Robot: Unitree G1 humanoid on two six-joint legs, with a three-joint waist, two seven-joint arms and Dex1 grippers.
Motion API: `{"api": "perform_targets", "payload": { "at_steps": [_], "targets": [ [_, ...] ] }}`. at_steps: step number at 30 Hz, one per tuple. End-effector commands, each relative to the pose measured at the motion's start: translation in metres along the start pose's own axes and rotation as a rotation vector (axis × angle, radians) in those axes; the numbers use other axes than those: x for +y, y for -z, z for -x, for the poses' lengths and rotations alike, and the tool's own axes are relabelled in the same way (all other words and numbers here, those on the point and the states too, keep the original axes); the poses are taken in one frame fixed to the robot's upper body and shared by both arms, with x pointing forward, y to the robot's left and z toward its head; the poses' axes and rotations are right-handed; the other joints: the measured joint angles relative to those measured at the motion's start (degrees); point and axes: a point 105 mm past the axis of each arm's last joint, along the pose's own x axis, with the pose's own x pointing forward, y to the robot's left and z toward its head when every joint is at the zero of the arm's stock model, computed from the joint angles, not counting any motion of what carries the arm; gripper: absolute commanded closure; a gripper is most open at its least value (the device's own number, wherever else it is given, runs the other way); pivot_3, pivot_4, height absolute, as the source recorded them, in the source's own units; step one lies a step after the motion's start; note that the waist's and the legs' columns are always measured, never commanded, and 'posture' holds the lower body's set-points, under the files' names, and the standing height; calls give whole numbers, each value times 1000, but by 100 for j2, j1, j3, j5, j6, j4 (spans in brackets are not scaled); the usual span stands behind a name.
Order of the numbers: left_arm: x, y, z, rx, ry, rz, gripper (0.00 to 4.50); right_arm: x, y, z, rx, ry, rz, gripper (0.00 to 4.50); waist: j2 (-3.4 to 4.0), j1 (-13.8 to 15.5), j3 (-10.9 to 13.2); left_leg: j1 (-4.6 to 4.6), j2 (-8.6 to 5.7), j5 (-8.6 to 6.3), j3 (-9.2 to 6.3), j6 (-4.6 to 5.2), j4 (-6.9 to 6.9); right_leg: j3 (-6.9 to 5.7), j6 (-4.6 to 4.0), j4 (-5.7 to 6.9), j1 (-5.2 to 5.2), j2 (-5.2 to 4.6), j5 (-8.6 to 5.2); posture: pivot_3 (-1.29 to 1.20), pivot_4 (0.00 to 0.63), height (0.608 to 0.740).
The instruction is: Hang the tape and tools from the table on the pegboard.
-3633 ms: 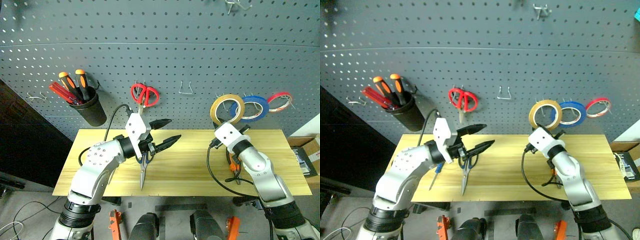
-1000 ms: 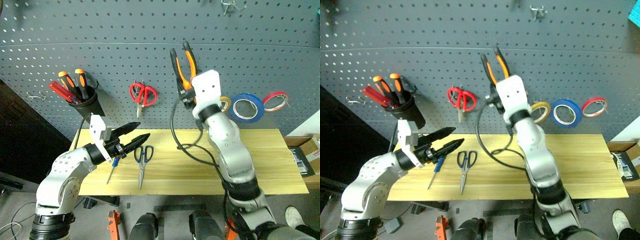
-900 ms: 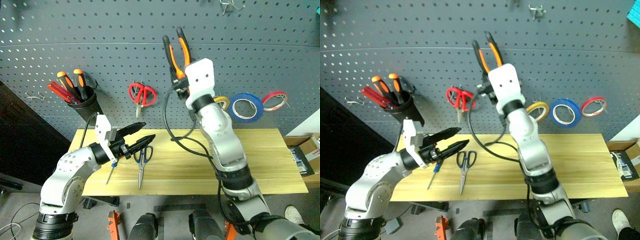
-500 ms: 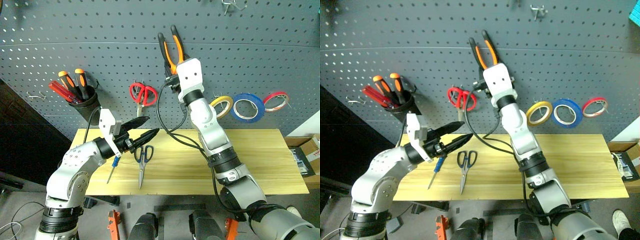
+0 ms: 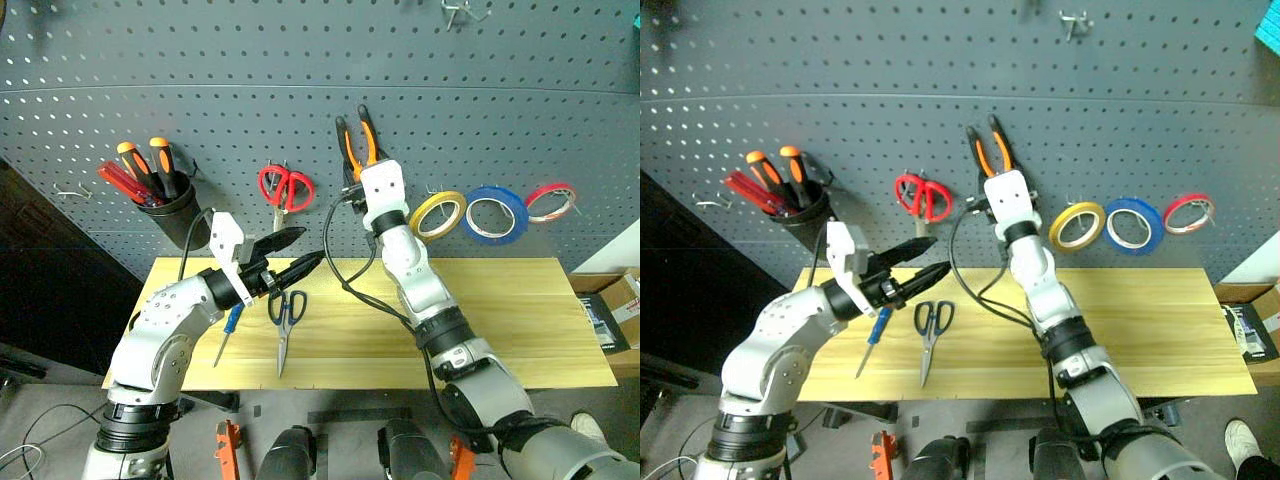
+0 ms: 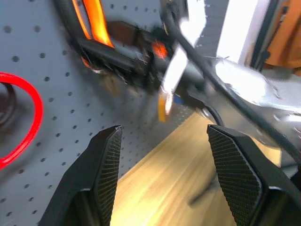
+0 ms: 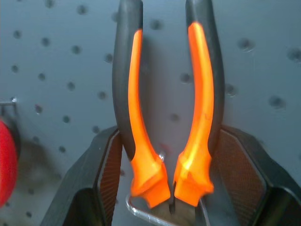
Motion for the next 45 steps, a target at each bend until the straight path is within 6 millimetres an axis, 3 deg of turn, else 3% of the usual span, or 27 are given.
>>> {"api": "perform_targets", "payload": {
  "at_steps": [1,6,13,18,21,23,32,43,45],
  "targets": [
    [5,6,0,38,-47,-28,1440,-5,2,12,57,-1,-61,1456,0,6,0,0,1,-1,-5,1,-1,-3,0,-1,1,0,0,-6,175,740],
    [6,15,-2,82,-95,-20,1440,-7,3,33,164,-99,-84,32,0,14,0,-8,-5,-4,-6,7,-1,-3,0,-6,-2,-5,0,-18,181,740],
    [8,59,7,301,-231,72,1440,4,-5,91,385,-417,-215,32,0,-11,0,-7,0,-13,-9,22,-2,-5,0,-7,0,-3,0,-41,185,740],
    [13,123,34,638,-409,193,1440,25,-13,138,526,-648,-349,32,0,-16,0,-3,0,-14,-14,24,-2,-8,1,-8,7,0,-1,-61,187,740],
    [9,144,39,736,-463,210,1440,33,-10,154,590,-707,-365,32,-1,-9,0,0,1,-14,-15,24,0,-9,1,-7,11,2,-1,-74,188,740],
    [7,158,42,831,-504,153,1440,36,-9,157,608,-720,-362,32,-2,2,0,-1,-5,-14,-16,24,2,-11,1,-8,12,-5,-1,-78,188,740],
    [14,178,42,877,-693,245,1440,37,-10,156,625,-710,-363,32,-3,-7,-1,-1,-6,-14,-16,23,1,-13,2,-9,13,-9,-1,-105,188,740],
    [6,197,34,930,-689,329,1440,35,-15,156,617,-711,-350,32,-4,-29,-2,-1,-6,-14,-15,23,2,-15,2,-10,14,-10,0,-147,188,740],
    [7,198,35,934,-698,330,1837,35,-14,157,619,-711,-351,0,-5,-44,-2,-1,-7,-14,-14,23,2,-14,2,-10,15,-10,0,-149,187,740]
  ]
}}
